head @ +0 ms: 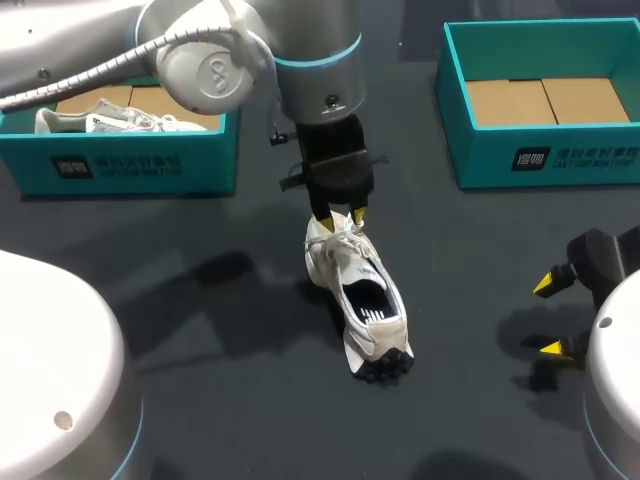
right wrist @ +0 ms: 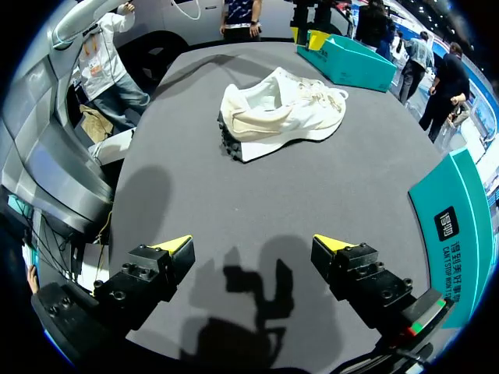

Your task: Take the shoe out of the shoebox, open the shoe tongue, remove and reinsert the insole, then place the shoe into the shoebox

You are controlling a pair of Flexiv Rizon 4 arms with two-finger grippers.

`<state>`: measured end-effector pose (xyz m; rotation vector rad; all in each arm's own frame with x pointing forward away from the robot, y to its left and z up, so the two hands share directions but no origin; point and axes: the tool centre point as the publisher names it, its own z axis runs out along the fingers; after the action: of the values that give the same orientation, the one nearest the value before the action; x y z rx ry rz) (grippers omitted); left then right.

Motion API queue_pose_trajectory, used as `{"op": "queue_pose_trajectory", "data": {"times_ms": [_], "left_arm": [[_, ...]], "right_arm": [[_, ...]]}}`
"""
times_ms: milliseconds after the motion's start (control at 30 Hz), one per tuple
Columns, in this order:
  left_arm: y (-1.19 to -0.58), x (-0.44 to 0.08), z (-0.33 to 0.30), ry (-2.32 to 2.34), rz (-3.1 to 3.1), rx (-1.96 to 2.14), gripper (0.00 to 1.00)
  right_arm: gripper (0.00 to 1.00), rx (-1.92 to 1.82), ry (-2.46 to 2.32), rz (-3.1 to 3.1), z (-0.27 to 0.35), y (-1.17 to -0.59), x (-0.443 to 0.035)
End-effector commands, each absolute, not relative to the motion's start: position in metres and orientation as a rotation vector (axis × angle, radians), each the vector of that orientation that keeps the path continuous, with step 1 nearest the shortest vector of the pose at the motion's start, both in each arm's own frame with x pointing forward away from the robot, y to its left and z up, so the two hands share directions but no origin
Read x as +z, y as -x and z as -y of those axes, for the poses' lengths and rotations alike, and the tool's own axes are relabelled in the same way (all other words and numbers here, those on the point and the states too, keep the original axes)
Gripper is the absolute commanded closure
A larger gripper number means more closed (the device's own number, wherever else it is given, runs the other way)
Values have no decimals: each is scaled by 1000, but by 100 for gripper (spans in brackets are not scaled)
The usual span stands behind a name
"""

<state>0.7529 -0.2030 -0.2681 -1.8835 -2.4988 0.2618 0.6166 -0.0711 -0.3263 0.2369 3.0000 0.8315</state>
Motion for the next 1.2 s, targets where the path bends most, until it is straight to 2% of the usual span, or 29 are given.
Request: {"op": "queue_pose_trajectory", "data": {"times_ms": [33,433,667,800,1033,1200], "left_arm": [[-745,-278,206,1900,2487,271,67],[-727,-312,219,1913,2426,268,69],[-718,-332,225,1924,2401,272,77],[-715,-339,227,1922,2388,276,76],[-713,-322,230,1952,2433,313,76],[-710,-344,237,1929,2450,292,74]], "right_arm": [[0,829,-237,-2997,72,-614,-325],[0,829,-237,-2997,72,-614,-325],[0,829,-237,-2997,72,-614,-325],[0,829,-237,-2997,72,-614,-325],[0,829,-237,-2997,72,-614,-325],[0,829,-237,-2997,72,-614,-325]]}}
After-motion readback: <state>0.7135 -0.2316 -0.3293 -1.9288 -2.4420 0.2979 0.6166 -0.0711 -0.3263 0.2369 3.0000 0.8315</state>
